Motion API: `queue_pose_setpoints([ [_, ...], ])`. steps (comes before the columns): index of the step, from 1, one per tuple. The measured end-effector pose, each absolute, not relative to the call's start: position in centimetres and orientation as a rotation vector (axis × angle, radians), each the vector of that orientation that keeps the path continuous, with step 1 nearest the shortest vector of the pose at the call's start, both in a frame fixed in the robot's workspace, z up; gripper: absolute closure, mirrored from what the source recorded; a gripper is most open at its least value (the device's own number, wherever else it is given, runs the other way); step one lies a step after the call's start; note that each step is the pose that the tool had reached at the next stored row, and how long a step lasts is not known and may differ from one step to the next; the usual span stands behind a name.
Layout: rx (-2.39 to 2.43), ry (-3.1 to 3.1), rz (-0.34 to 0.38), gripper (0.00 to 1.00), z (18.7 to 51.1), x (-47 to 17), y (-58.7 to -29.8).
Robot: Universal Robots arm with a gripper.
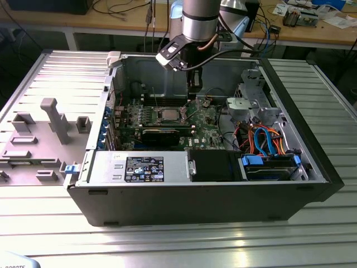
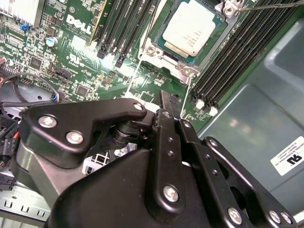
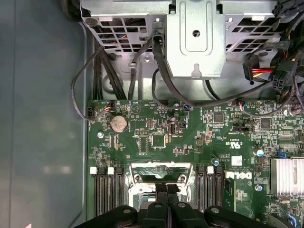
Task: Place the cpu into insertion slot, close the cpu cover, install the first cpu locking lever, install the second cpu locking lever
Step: 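Close the cpu cover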
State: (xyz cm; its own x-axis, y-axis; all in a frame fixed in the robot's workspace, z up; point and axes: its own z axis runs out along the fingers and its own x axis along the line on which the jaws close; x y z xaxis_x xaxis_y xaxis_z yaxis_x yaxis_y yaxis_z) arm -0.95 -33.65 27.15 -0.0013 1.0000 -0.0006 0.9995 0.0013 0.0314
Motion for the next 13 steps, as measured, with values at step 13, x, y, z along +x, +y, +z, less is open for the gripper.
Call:
queue_pose_setpoints([
  [13, 2.203, 2.206, 0.031, 0.89, 27.04, 0.04, -33.64],
])
